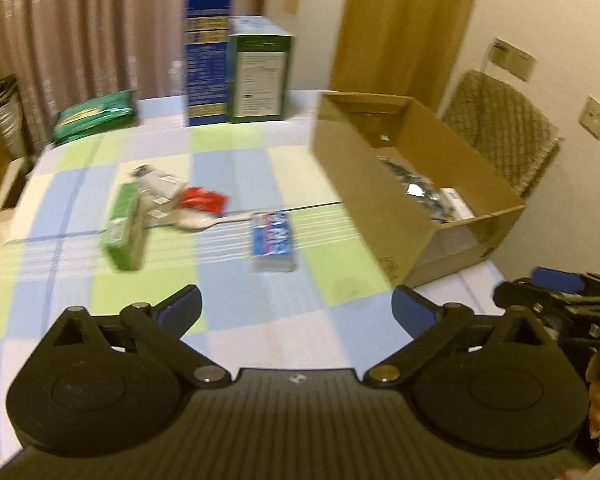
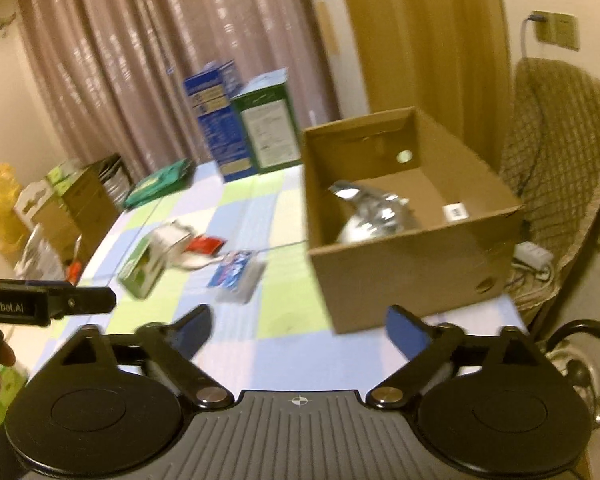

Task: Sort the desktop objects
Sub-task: 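Withdraw both open tools back over the table, then move left tool to the green barcode box while right tool approaches the blue floss-pick case, then close left tool on the green box while right tool grasps the floss-pick case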

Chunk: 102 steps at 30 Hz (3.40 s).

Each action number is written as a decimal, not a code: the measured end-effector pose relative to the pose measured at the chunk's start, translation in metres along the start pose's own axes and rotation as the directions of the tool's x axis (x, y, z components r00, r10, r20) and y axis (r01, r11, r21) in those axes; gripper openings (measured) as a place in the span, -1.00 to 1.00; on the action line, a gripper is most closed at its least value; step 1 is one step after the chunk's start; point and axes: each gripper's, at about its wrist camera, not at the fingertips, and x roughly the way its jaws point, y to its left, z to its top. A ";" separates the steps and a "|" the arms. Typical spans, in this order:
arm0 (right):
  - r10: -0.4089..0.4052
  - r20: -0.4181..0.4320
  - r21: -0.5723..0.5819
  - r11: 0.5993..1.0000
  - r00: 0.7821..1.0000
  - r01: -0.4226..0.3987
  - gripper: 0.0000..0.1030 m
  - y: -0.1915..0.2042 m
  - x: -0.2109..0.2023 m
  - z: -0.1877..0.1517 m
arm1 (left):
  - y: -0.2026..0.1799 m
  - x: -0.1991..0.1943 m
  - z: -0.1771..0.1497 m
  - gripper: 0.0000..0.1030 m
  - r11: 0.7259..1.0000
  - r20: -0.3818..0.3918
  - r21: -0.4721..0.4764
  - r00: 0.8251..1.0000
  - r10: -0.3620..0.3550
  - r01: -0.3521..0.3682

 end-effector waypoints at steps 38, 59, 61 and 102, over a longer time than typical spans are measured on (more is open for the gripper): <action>0.021 -0.128 -0.154 0.987 0.991 -0.041 0.96 0.071 0.066 -0.015 | 0.106 -0.007 -0.040 0.97 0.977 -0.039 -0.145 0.988 0.151 -0.155; 0.015 -0.145 -0.189 0.981 0.989 -0.043 0.96 0.081 0.179 -0.005 | 0.142 0.092 0.001 0.97 0.976 -0.061 -0.042 0.975 0.212 -0.215; 0.013 -0.145 -0.201 0.979 0.989 -0.043 0.96 0.081 0.193 -0.004 | 0.147 0.105 0.004 0.97 0.973 -0.061 -0.029 0.972 0.228 -0.230; -0.069 -0.130 -0.261 0.965 0.989 0.033 0.04 0.076 0.298 -0.001 | 0.162 0.180 0.006 -0.51 0.962 -0.023 -0.019 0.962 0.273 -0.273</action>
